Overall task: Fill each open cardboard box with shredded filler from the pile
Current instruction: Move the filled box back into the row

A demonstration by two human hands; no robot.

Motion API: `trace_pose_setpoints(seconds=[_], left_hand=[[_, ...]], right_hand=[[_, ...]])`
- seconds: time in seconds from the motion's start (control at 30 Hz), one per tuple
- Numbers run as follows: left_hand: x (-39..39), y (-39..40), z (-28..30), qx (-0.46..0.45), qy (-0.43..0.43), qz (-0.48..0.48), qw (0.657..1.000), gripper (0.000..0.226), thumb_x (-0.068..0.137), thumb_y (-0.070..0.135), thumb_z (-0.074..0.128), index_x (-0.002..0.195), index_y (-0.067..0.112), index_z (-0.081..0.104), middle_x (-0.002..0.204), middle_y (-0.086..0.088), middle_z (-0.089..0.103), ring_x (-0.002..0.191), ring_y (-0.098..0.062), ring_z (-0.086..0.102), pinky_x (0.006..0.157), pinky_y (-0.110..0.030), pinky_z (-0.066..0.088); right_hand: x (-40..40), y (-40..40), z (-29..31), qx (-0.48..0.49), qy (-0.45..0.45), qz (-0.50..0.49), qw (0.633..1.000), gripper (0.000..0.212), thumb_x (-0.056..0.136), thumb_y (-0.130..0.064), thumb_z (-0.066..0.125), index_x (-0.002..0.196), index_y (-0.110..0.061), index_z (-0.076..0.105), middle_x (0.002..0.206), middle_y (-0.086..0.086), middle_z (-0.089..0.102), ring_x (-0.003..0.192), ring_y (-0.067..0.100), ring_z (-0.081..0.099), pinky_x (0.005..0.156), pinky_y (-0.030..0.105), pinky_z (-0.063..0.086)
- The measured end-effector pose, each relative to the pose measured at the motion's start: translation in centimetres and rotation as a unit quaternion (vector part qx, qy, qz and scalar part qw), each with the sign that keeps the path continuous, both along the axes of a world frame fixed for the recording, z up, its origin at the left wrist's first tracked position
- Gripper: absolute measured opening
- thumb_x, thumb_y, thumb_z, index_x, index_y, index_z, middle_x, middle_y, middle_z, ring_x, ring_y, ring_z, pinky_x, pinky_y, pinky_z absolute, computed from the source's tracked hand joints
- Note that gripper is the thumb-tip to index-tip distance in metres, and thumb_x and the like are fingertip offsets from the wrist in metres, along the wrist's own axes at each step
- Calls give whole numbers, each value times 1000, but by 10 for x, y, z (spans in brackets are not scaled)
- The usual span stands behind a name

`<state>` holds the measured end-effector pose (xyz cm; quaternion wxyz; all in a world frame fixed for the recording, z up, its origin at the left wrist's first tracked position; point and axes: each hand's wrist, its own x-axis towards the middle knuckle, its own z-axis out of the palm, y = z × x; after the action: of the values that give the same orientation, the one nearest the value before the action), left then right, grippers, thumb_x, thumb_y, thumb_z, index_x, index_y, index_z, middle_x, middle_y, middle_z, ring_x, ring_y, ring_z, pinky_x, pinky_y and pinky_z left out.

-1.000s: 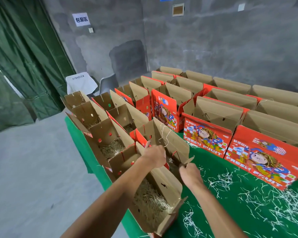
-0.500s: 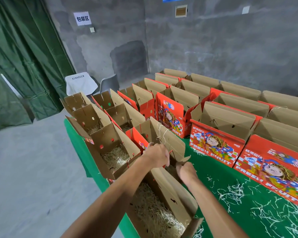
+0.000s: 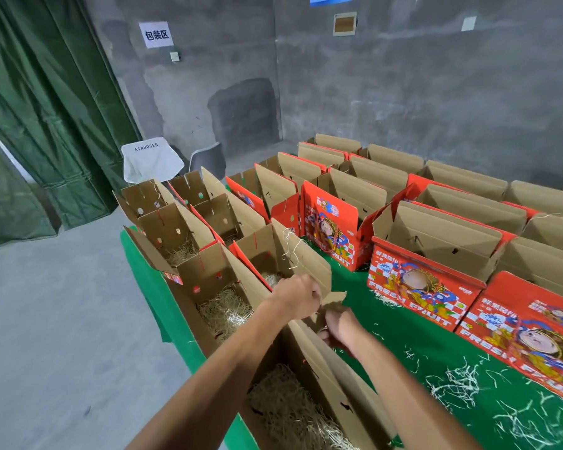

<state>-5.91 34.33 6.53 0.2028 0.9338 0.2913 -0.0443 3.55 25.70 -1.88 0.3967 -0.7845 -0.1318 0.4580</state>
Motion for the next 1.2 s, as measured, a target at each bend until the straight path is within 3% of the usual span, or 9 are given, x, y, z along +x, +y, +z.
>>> trace_pose_setpoints(seconds=[0.1, 0.33, 0.4, 0.47, 0.6, 0.7, 0.83, 0.93, 1.2], left_hand=[[-4, -4, 4, 7, 6, -5, 1000, 32, 85, 17, 44, 88, 24, 75, 93, 3, 73, 87, -23, 67, 84, -39, 57], [-23, -37, 8, -2, -36, 4, 999, 33, 85, 19, 44, 92, 26, 75, 99, 4, 73, 91, -21, 67, 88, -38, 55], [-31, -52, 9, 2, -53, 10, 999, 34, 83, 24, 42, 94, 27, 74, 98, 0, 73, 91, -23, 66, 87, -36, 54], [-41, -70, 10, 2, -83, 14, 996, 31, 83, 21, 45, 95, 28, 73, 95, 2, 73, 88, -21, 67, 86, -32, 52], [-54, -92, 17, 19, -131, 23, 991, 28, 85, 16, 49, 94, 29, 72, 92, 4, 73, 84, -19, 68, 85, -33, 53], [-55, -101, 19, 27, -120, 25, 992, 26, 89, 19, 49, 95, 28, 73, 95, 2, 72, 87, -21, 66, 92, -39, 50], [-45, -101, 16, 31, -120, 22, 992, 20, 92, 22, 52, 89, 27, 71, 91, 3, 70, 84, -18, 65, 89, -42, 53], [-30, -81, 17, 23, -140, 23, 990, 17, 92, 19, 54, 90, 26, 70, 91, 7, 70, 84, -12, 67, 80, -36, 58], [46, 54, 20, 94, -285, 47, 953, 46, 90, 25, 57, 135, 19, 45, 133, 0, 48, 114, -20, 55, 89, -40, 54]], right_hand=[[-1, -15, -4, 19, 22, -1, 1000, 21, 106, -20, 42, 104, -9, 60, 55, 5, 56, 46, 20, 51, 51, 30, 45], [6, -44, 2, 86, 158, 7, 984, 34, 100, -7, 38, 79, 0, 63, 63, 7, 46, 46, 16, 33, 42, 27, 29], [3, -48, 10, 131, 146, 1, 981, 25, 100, -7, 43, 85, -1, 62, 66, 9, 54, 50, 16, 46, 44, 25, 34], [-2, -56, 16, 137, 67, 29, 988, 26, 104, -29, 49, 109, -9, 65, 91, 7, 66, 82, 16, 64, 59, 21, 44], [-11, -66, 19, 167, -2, 69, 983, 53, 99, -56, 49, 143, -27, 51, 124, -12, 50, 125, 17, 52, 111, 37, 39], [-13, -71, 26, 221, 72, 26, 972, 47, 91, -36, 63, 133, -16, 62, 123, -1, 60, 104, 20, 60, 82, 30, 50], [-15, -90, 38, 227, 31, 30, 973, 24, 99, -22, 56, 120, -26, 68, 78, 3, 71, 56, 12, 56, 49, 26, 40], [-8, -91, 51, 232, 26, 15, 972, 21, 102, -21, 54, 118, -29, 66, 97, -3, 75, 75, 15, 74, 68, 33, 61], [44, -48, 82, 275, -25, -38, 960, 23, 100, -25, 58, 122, -26, 63, 109, -1, 74, 87, 26, 75, 75, 38, 62]])
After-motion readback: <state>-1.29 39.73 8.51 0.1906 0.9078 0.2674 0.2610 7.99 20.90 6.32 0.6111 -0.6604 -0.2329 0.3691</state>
